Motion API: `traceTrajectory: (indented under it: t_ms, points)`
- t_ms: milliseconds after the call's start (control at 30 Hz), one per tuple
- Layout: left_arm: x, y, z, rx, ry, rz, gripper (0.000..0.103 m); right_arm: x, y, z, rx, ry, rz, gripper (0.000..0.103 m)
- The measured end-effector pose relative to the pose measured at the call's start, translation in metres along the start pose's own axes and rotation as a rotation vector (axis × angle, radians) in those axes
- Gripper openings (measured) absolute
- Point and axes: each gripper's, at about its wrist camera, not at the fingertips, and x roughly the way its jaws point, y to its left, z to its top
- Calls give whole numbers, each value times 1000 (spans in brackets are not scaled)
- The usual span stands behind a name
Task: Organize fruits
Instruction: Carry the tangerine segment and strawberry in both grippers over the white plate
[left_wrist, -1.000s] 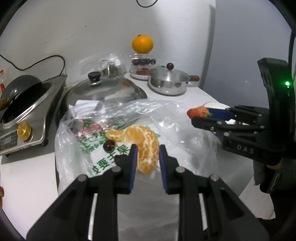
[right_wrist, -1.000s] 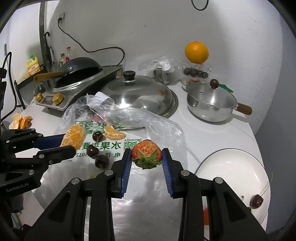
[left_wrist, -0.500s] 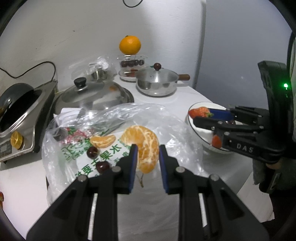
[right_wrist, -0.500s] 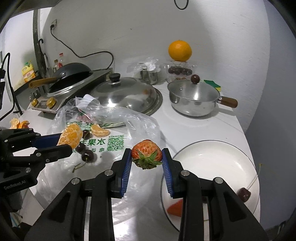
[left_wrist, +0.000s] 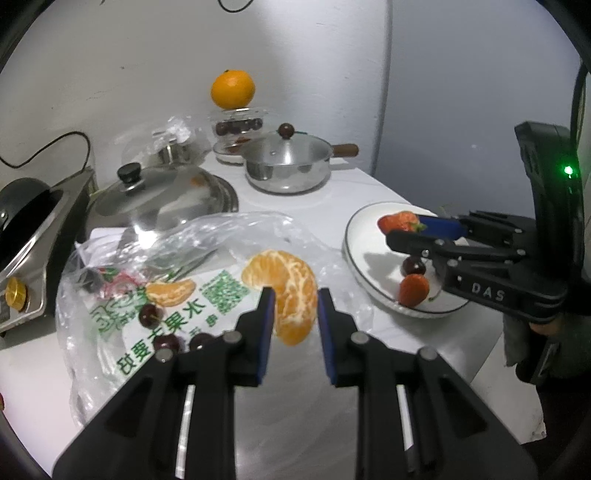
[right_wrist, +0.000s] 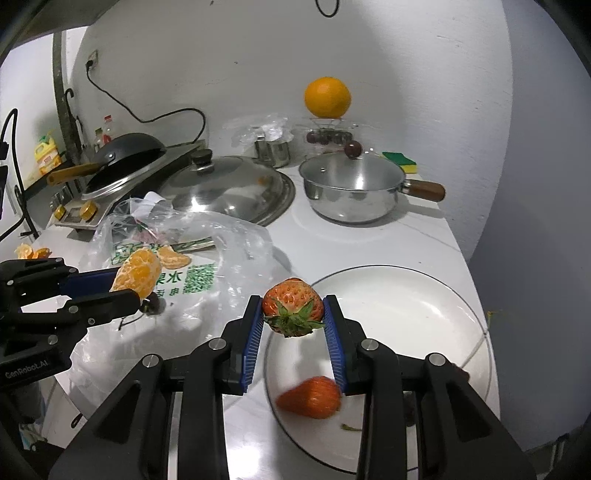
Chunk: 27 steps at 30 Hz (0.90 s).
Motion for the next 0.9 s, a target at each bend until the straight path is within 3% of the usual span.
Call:
traceTrajectory:
  t_ms: [900]
  points:
    - [43, -60, 26, 68, 40, -47, 24, -8, -76, -15, 72, -3, -48, 35]
